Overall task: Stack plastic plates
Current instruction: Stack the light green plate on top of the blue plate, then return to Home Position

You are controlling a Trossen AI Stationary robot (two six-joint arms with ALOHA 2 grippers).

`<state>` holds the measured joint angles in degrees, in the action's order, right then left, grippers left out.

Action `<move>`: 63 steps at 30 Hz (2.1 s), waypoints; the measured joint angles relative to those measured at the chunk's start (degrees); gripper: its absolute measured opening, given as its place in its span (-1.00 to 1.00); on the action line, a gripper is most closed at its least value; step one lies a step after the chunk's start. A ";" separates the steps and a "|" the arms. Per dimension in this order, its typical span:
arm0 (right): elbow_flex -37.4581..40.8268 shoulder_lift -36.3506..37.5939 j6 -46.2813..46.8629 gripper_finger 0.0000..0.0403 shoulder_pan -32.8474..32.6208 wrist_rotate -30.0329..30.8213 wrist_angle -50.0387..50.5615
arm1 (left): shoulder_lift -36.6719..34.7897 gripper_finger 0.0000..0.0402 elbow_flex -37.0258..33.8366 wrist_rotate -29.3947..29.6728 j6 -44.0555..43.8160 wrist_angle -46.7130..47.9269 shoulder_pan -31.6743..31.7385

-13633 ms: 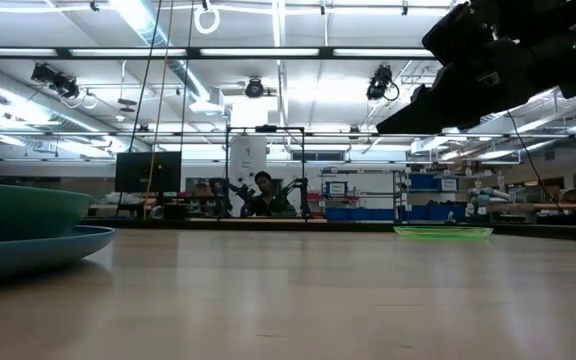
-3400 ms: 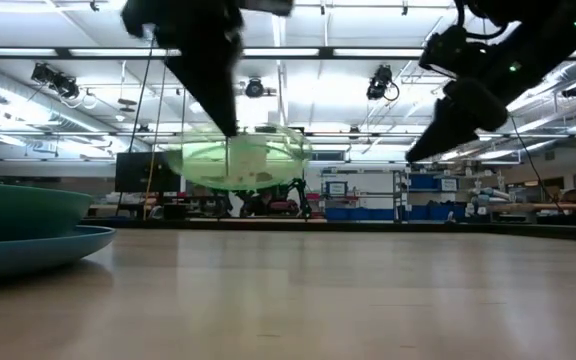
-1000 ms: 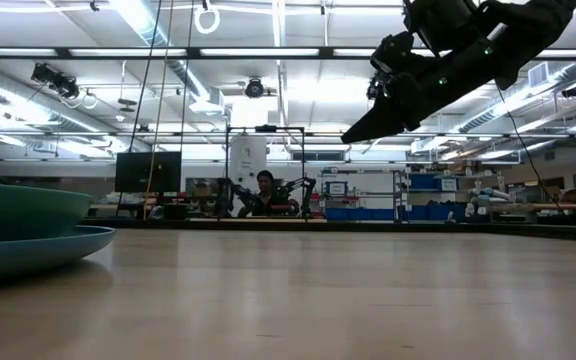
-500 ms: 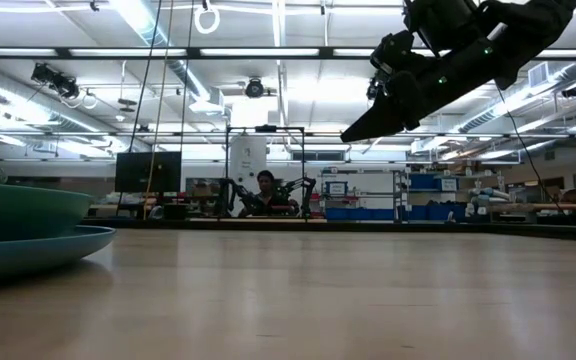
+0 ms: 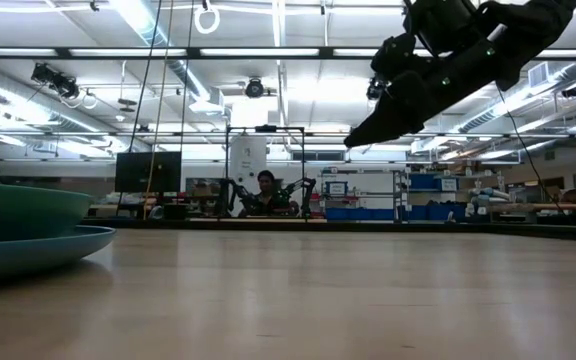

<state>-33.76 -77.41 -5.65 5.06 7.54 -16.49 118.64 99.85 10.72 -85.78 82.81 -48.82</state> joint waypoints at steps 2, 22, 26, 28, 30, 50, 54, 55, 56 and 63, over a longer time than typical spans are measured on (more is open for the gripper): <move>0.00 0.00 0.84 -0.24 0.00 -0.19 0.67 | -0.45 -0.15 0.00 -0.13 0.00 0.03 -0.44; 3.58 15.07 2.69 -0.24 2.20 -10.91 2.54 | -6.43 -0.53 -1.01 31.04 15.93 3.10 3.51; 6.84 21.03 4.00 -0.24 4.60 -12.67 1.19 | -7.63 -0.67 -1.01 35.19 25.29 0.97 7.92; 8.38 24.45 4.40 -0.24 5.41 -13.60 1.11 | -7.85 -0.73 -0.98 35.76 31.35 -1.36 10.58; 9.86 27.99 5.24 -0.24 6.10 -13.77 1.17 | -7.86 -0.80 -0.98 35.76 38.13 -4.54 13.11; 22.32 54.31 21.57 -0.24 11.47 -18.21 6.35 | -30.29 -0.98 -21.91 27.81 84.83 -39.56 29.23; 22.38 58.05 22.50 -0.24 11.65 -16.97 9.64 | -40.96 -0.98 -35.97 27.78 88.15 -52.58 29.72; 22.38 58.90 22.50 -0.24 11.65 -16.48 9.67 | -43.63 -0.98 -39.68 27.64 89.31 -56.76 29.64; 22.38 59.74 22.47 -0.24 11.63 -16.24 9.66 | -46.35 -0.98 -43.71 27.42 90.01 -61.05 29.53; 22.36 64.74 18.80 -0.24 11.64 -14.70 10.76 | -62.51 -0.97 -63.42 23.60 88.90 -77.76 28.90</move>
<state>-11.40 -12.66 13.15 16.70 -7.16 -5.73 56.13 36.43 34.32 3.12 5.05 -19.92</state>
